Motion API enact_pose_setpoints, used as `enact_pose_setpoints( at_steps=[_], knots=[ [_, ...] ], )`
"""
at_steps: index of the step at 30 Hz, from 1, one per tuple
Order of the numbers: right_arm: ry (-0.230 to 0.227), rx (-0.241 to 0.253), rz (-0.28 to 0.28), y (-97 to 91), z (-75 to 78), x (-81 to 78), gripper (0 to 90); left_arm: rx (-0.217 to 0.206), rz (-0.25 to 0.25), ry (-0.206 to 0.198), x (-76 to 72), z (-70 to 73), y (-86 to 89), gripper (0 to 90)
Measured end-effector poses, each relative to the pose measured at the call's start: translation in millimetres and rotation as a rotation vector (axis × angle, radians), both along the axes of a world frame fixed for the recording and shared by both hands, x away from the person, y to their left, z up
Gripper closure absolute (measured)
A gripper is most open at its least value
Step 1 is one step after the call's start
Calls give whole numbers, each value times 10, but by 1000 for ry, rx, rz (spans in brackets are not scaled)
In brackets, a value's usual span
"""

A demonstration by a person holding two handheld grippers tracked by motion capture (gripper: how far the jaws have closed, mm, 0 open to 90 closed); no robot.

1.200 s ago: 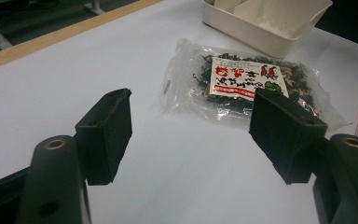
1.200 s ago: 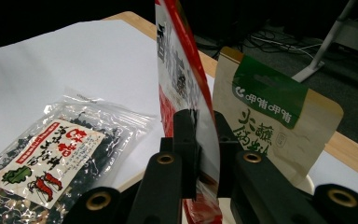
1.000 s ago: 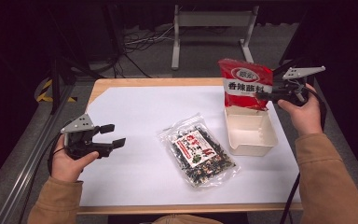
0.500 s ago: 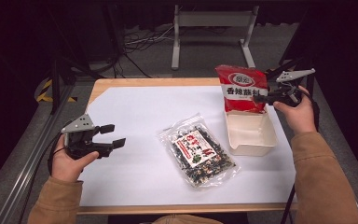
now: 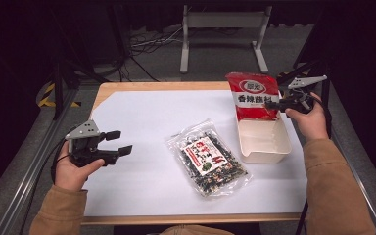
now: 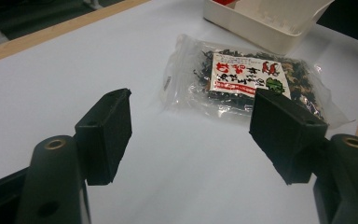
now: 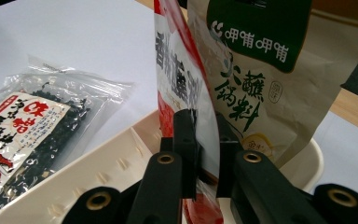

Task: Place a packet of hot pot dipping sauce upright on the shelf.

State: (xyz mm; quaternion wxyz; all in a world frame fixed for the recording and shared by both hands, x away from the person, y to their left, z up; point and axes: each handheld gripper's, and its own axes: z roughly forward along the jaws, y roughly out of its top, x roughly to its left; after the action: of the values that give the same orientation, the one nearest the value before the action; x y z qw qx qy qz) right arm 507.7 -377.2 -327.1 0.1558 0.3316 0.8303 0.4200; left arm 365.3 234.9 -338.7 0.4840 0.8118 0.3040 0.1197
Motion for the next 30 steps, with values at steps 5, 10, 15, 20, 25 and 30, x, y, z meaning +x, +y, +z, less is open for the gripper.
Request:
enact_pose_setpoints(
  at_steps=[5, 10, 15, 20, 25, 30],
  knots=[
    [2, -11, -12, 22, -87, 35, 840, 3, -5, 1, 9, -7, -9, 299],
    [-21, -28, -44, 19, -170, 61, 823, 2, -5, -6, 8, 2, 4, 299],
    [-26, -147, -76, 56, -239, 71, 787, 0, -7, 1, 10, -7, -8, 297],
    [2, -148, -105, 45, -298, 68, 779, -1, -7, 8, 8, -11, -18, 297],
    [-1, -142, -156, 38, -293, 49, 619, 1, -7, 5, 8, -10, -16, 294],
    [-54, -85, -189, 5, -171, -11, 533, 0, -7, 5, 16, -17, -18, 293]
  ],
)
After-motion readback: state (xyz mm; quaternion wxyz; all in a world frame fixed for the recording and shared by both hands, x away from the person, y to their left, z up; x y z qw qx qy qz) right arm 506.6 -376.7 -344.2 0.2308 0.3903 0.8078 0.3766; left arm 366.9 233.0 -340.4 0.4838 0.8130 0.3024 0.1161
